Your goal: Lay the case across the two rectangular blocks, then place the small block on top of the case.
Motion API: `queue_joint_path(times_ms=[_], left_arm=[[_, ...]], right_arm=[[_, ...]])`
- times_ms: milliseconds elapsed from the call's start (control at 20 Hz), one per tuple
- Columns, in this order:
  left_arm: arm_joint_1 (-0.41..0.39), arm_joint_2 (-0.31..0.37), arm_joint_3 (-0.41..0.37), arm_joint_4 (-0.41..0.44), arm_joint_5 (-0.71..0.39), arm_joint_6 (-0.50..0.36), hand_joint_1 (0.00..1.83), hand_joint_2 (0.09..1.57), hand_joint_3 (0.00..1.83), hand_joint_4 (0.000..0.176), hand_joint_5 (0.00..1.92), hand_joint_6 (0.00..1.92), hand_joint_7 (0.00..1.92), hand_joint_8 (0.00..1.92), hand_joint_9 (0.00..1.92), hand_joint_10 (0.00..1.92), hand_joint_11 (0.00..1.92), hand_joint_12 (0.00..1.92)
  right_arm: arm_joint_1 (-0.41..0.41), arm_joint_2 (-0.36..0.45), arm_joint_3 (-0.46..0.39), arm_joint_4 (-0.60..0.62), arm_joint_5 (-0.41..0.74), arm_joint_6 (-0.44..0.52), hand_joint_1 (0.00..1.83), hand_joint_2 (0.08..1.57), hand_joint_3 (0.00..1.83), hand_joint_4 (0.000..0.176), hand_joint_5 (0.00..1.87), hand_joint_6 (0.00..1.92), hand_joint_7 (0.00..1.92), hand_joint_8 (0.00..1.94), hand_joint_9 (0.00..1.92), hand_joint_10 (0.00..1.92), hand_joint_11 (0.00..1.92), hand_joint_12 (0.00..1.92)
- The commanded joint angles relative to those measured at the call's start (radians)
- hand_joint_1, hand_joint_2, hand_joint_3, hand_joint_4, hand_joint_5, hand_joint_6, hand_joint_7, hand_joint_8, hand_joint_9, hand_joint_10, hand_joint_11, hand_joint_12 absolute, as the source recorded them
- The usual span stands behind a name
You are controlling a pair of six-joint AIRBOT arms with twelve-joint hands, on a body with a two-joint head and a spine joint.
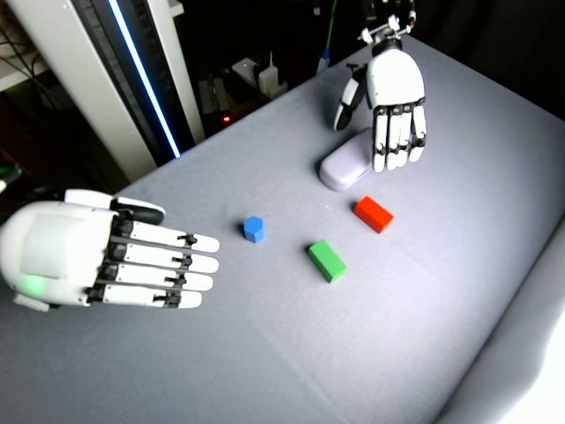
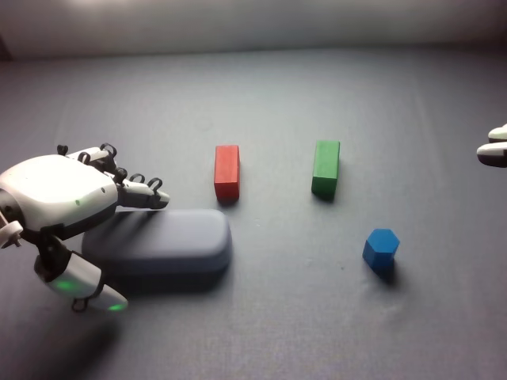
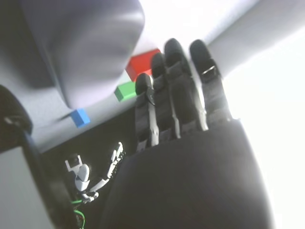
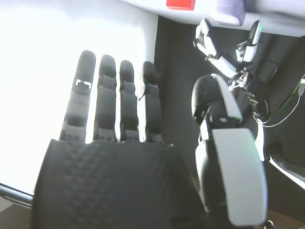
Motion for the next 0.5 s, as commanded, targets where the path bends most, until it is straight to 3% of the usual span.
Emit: queue_joint_path(times_ms=[0, 150, 250, 300, 350, 450], left_arm=[[-0.015, -0.007, 0.006, -0.008, -0.1, 0.004, 0.9, 0.81, 0.0, 0.0, 0.52, 0.0, 0.66, 0.01, 0.68, 0.02, 0.16, 1.24], [-0.023, -0.022, 0.015, -0.019, -0.1, 0.008, 0.94, 0.85, 0.0, 0.0, 0.6, 0.0, 0.82, 0.01, 0.9, 0.1, 0.4, 1.36], [-0.024, -0.027, 0.015, -0.023, -0.109, 0.008, 1.09, 0.96, 0.01, 0.0, 0.82, 0.02, 1.02, 0.03, 1.07, 0.16, 0.7, 1.27], [-0.026, -0.029, 0.015, -0.025, -0.113, 0.008, 1.24, 1.02, 0.0, 0.0, 1.02, 0.58, 1.22, 0.48, 1.24, 0.12, 0.92, 1.17], [-0.027, -0.031, 0.016, -0.025, -0.116, 0.008, 1.37, 1.02, 0.0, 0.0, 1.06, 0.68, 1.27, 0.38, 1.22, 0.71, 1.03, 1.11], [-0.032, -0.033, 0.014, -0.028, -0.131, 0.008, 1.39, 1.03, 0.0, 0.0, 1.06, 0.72, 1.23, 0.48, 1.15, 0.96, 0.99, 1.16]], right_arm=[[0.011, 0.005, 0.005, 0.03, 0.112, 0.006, 0.54, 1.29, 0.0, 0.0, 0.42, 0.0, 0.32, 0.0, 0.33, 0.0, 0.08, 0.76], [0.011, 0.005, 0.005, 0.03, 0.112, 0.006, 0.52, 1.3, 0.0, 0.0, 0.42, 0.0, 0.32, 0.0, 0.33, 0.0, 0.09, 0.76], [0.011, 0.005, 0.005, 0.03, 0.112, 0.006, 0.55, 1.3, 0.0, 0.0, 0.41, 0.0, 0.31, 0.0, 0.32, 0.0, 0.08, 0.77], [0.011, 0.005, 0.005, 0.03, 0.112, 0.006, 0.54, 1.3, 0.0, 0.0, 0.41, 0.0, 0.31, 0.0, 0.34, 0.01, 0.09, 0.78], [0.011, 0.005, 0.005, 0.03, 0.112, 0.006, 0.56, 1.31, 0.0, 0.0, 0.41, 0.0, 0.32, 0.0, 0.35, 0.01, 0.1, 0.79], [0.011, 0.005, 0.005, 0.03, 0.112, 0.006, 0.55, 1.31, 0.0, 0.0, 0.42, 0.0, 0.32, 0.0, 0.35, 0.01, 0.1, 0.8]])
